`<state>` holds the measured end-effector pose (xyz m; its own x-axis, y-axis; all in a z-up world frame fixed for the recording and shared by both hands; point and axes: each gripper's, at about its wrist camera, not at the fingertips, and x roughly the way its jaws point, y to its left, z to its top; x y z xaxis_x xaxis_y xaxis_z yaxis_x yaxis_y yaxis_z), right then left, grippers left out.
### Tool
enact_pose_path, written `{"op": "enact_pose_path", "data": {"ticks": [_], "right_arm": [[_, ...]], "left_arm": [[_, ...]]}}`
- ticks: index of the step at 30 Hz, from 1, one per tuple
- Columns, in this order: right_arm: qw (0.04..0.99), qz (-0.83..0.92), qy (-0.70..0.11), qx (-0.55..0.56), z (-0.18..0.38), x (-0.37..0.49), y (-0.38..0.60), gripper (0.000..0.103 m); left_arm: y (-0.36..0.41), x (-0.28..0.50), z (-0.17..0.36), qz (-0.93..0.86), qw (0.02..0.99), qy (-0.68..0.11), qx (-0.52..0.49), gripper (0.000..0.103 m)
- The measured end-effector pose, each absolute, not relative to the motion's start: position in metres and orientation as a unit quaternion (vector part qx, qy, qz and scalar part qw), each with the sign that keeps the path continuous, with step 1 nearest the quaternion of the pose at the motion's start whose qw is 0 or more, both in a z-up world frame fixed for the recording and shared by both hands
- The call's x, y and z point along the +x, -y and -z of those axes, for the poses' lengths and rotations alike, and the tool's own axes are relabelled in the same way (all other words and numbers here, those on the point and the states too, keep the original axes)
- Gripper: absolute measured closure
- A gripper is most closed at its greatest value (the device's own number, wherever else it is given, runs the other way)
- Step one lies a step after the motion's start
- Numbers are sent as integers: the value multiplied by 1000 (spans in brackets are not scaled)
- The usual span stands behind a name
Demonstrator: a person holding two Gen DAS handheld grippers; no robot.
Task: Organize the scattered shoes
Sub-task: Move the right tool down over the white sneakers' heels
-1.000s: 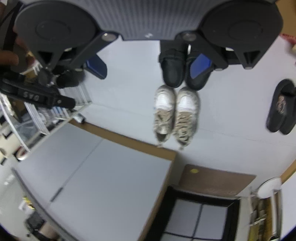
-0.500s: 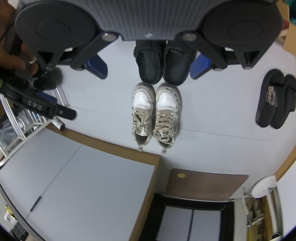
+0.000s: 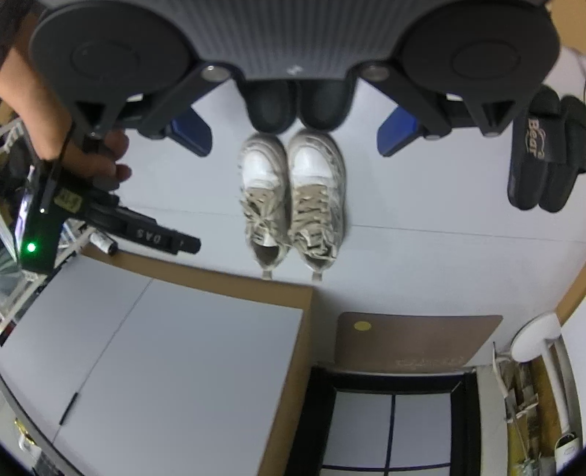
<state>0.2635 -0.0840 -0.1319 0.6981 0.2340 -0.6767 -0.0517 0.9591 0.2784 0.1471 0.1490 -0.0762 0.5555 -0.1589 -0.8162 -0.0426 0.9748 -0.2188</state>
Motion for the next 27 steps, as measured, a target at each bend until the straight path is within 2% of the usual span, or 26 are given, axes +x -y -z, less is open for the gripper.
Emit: {"op": "enact_pose_path", "data": {"ticks": [9, 18, 22, 27], "right_arm": [[910, -76, -395, 98, 198, 311, 65, 18], [906, -25, -420, 39, 250, 381, 20, 18], [907, -23, -421, -16, 259, 395, -2, 18], [910, -37, -413, -22, 249, 399, -17, 18]], "left_arm": [[-156, 163, 129, 11, 886, -449, -117, 5], [-166, 157, 167, 11, 876, -449, -174, 5], [-177, 156, 173, -2, 876, -446, -183, 5], [-190, 157, 181, -26, 867, -451, -211, 5]]}}
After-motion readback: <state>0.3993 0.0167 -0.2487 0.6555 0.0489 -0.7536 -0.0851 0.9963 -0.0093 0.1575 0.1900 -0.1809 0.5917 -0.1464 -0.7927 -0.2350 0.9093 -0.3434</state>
